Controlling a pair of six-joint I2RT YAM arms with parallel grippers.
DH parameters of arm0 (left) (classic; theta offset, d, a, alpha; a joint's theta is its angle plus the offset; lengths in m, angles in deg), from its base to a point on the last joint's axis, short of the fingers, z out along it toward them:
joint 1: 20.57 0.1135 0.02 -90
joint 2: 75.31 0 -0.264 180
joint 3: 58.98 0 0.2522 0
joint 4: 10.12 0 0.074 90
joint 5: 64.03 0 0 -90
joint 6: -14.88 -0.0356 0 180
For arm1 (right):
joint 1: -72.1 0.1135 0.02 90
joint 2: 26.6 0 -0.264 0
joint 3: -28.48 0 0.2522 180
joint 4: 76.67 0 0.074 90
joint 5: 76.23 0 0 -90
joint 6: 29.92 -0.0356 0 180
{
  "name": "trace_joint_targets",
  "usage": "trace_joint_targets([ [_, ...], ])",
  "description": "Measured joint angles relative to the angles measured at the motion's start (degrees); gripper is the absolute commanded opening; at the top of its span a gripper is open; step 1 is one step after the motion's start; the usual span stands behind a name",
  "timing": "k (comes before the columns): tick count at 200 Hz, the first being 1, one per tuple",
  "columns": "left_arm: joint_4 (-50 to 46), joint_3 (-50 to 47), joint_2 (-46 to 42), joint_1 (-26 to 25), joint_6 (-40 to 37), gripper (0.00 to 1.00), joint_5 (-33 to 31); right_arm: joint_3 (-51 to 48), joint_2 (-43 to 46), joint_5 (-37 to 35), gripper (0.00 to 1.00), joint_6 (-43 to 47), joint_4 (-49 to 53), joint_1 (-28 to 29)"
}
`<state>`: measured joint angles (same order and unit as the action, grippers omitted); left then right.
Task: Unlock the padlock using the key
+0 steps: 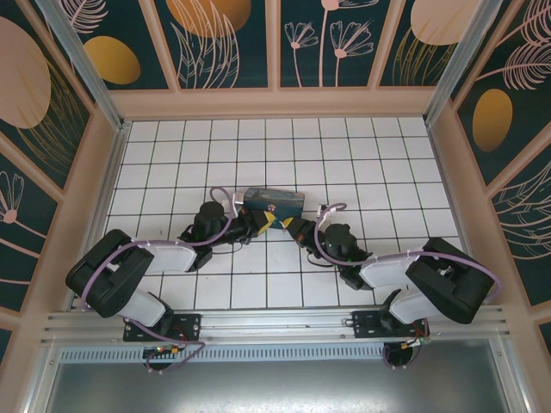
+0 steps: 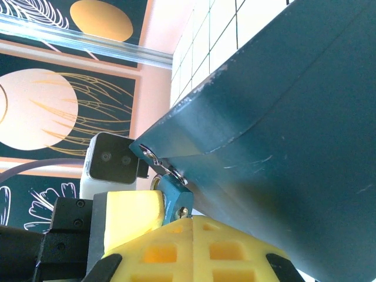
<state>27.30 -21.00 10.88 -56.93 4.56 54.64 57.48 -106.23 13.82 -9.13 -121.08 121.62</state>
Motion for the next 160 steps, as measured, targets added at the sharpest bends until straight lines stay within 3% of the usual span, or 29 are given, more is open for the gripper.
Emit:
trace_joint_targets([
  [160, -0.04, 0.0, 0.22, 0.0, -0.13, 0.0, -0.48, 1.66, -1.99, -0.04, 0.0, 0.31, -0.28, 0.26],
])
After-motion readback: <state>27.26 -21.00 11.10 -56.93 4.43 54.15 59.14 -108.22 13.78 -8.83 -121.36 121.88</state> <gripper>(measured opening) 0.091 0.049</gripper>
